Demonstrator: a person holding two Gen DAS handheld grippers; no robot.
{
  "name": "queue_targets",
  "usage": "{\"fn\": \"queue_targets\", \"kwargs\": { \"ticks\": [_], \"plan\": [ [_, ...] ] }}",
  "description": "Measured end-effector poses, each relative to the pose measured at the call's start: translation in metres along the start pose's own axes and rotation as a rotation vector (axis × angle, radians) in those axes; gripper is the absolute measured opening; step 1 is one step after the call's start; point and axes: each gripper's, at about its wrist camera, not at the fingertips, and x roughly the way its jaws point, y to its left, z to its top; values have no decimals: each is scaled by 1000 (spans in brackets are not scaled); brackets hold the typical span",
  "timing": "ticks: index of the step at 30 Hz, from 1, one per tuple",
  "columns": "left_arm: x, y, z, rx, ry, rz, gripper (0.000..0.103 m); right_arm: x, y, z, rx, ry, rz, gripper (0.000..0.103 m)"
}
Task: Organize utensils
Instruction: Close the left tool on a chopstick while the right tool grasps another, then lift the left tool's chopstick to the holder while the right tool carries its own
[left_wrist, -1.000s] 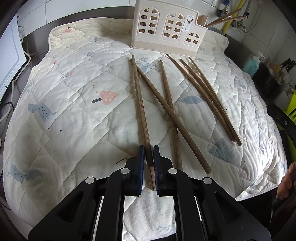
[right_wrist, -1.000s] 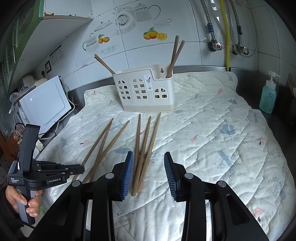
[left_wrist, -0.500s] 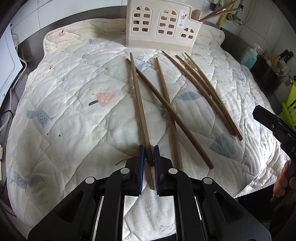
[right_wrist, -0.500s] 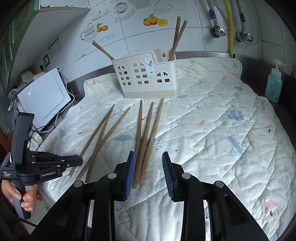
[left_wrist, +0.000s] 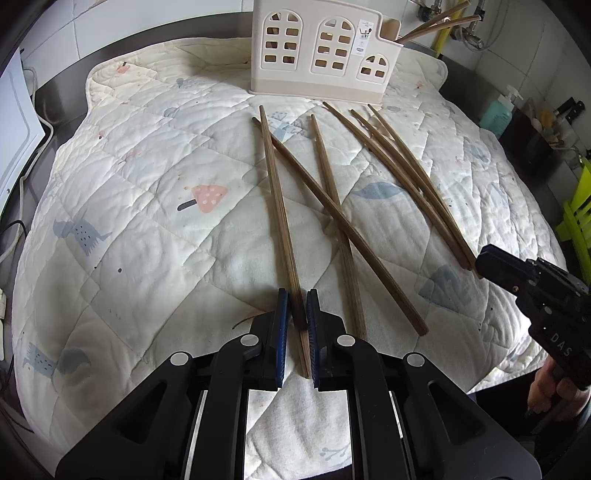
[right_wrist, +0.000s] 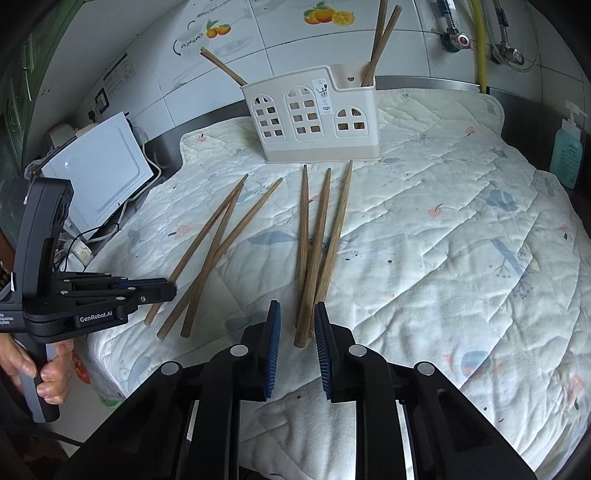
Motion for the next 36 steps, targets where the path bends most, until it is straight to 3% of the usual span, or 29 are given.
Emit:
{"fn": "queue_targets", "kwargs": {
  "ticks": [9,21,28,36],
  "plan": [
    [-1,0,-3,10,-8,5,11,7,8,-6,-69,0,-92,9],
    [-2,3,-6,-10,-32,-22,12,8,6,-10,-71,-5,-121,8],
    [-4,6,-6,-7,-51,-38,9,-16,11,1,-84,-79,-130,8],
    [-22,13,-3,-11,-139,-33,6,-54,16,32,-100,-193,-110,8]
  ]
}}
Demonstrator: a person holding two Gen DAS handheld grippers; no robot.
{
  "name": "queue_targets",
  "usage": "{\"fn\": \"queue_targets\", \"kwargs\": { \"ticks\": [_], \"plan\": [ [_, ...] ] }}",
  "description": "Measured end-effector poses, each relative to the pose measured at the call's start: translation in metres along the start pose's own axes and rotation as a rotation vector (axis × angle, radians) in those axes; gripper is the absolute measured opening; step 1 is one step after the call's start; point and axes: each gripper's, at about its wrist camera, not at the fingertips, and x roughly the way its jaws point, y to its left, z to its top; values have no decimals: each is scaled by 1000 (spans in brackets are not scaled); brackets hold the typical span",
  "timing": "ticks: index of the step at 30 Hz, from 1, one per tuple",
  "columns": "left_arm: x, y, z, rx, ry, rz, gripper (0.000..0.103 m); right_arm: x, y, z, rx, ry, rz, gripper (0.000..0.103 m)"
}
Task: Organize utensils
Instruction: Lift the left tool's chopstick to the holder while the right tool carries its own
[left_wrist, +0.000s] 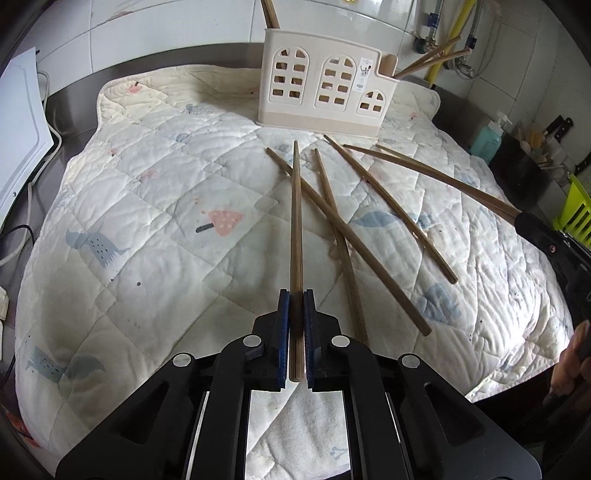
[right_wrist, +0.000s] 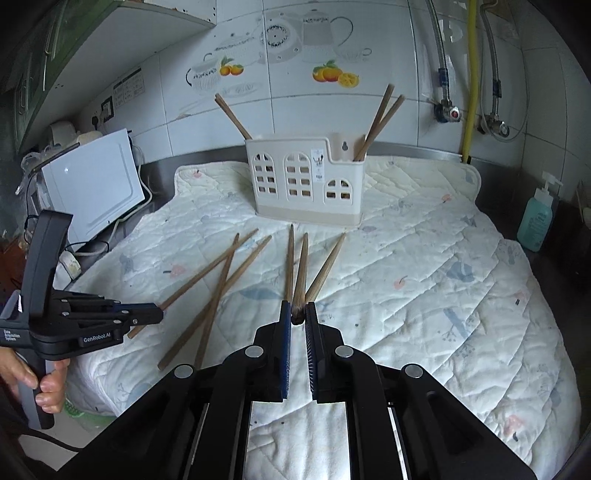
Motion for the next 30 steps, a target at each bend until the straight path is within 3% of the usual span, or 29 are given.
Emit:
{"fn": "queue_targets", "kwargs": {
  "ticks": [15,25,30],
  "plan": [
    [-35,0,35,9,-158,-5,6,-27,1,42,-56,-136,-38,7],
    [-58,6,90,35,-248,-27,5,-40,-6,101,-91,-243,-36,7],
    [-63,9,116,51,-268,-29,5,-37,-8,130,-114,-253,-19,7]
  ]
}}
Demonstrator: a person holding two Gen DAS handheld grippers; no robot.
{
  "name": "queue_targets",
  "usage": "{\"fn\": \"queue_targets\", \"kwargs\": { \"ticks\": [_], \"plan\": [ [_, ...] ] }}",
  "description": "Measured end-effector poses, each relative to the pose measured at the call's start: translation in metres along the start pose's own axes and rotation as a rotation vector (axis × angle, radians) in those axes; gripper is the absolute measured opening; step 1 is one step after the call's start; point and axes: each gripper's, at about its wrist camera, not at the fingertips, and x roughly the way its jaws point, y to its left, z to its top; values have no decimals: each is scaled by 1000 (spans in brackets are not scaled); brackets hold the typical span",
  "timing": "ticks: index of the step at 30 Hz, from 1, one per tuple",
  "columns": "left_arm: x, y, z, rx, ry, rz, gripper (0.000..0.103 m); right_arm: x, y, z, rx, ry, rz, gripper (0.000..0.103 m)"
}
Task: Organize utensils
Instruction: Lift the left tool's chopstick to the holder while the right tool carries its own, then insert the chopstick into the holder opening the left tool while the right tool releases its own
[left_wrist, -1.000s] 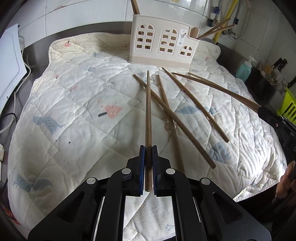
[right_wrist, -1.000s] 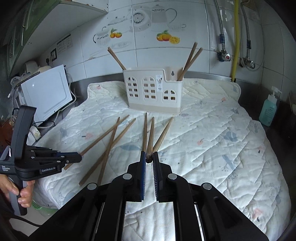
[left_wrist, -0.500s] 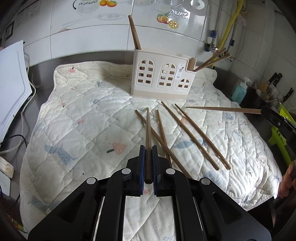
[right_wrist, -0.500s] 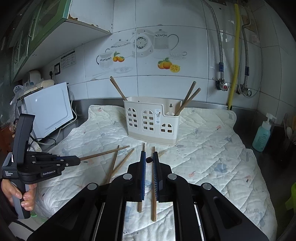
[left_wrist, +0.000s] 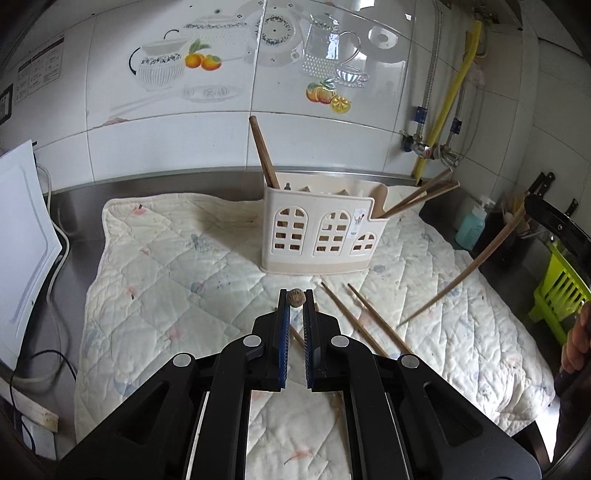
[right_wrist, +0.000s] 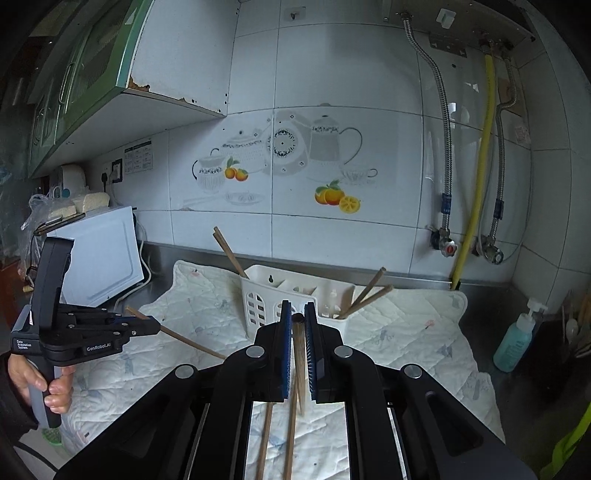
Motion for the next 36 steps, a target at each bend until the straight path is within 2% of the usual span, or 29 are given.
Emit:
{"fn": "queue_targets", "kwargs": {
  "ticks": [7,12,18,25,36],
  "plan": [
    [-8,-3,34,22,-45,-20,5,7,-5,35,0,-29,30,7],
    [-15,-9,63,41,-86,-43,5,10,-9,59,6,-83,33,7],
    [-24,-18,108,56,-169,-59,5,25,-12,84,5,-153,-1,7],
    [-26,-24,158,62,-268,-47,5,61,-16,102,-32,-184,-75,7],
    [0,-8,203,12,-302,-23,5,95,-24,126,-65,-245,-132,7]
  ]
}}
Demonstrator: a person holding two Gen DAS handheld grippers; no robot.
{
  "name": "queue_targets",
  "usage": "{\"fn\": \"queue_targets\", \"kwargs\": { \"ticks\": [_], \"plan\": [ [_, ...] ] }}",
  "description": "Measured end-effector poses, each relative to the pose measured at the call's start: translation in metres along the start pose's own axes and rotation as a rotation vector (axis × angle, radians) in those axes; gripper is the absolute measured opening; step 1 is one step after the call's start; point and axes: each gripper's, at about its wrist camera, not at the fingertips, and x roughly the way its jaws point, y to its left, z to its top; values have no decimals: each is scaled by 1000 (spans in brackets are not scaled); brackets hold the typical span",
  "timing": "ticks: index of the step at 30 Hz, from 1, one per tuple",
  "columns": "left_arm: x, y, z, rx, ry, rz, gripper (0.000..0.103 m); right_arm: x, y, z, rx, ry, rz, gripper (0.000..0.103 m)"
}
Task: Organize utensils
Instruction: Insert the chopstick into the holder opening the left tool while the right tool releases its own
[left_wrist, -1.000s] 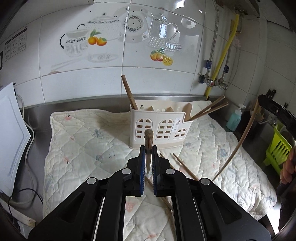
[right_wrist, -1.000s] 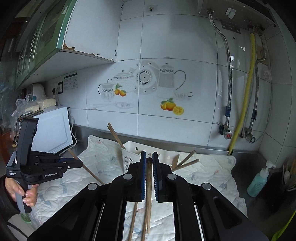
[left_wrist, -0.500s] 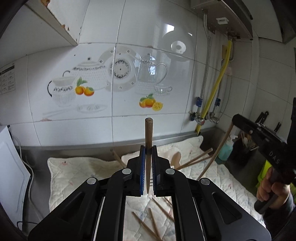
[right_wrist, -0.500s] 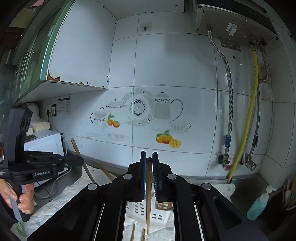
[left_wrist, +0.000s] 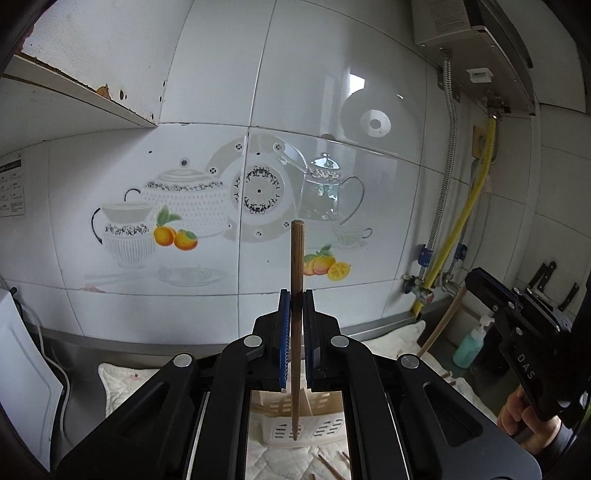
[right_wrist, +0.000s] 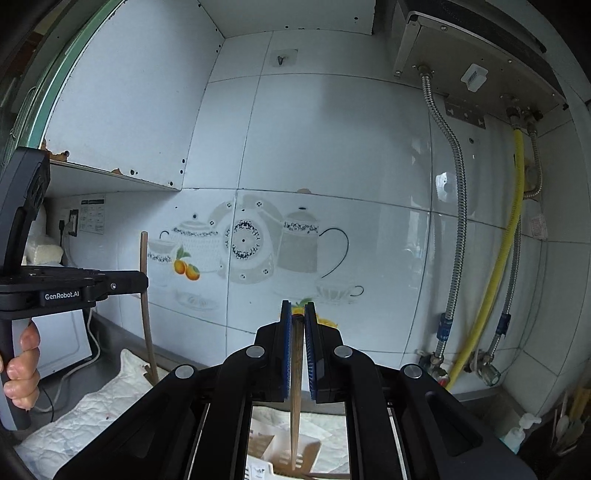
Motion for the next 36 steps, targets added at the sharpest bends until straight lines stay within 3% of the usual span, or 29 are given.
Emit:
{"fn": "queue_targets", "kwargs": {
  "ticks": [10,19,23,26,31,36],
  "plan": [
    [24,9,4,-28,-29,18,5,37,-12,-27,72,90,10,7],
    [57,16,-24,-50,47,28,5,48,-19,-53,111,179,18,7],
    [64,16,-34,-48,90,26,5,39,-23,-56,117,183,15,25],
    [60,14,-40,-45,109,18,10,26,-25,-57,117,185,22,30],
    [39,3,-52,-1,109,36,38,-11,-25,-59,118,176,43,37],
    [9,-4,-75,12,127,33,48,-61,-27,-67,143,160,72,44]
  ]
}}
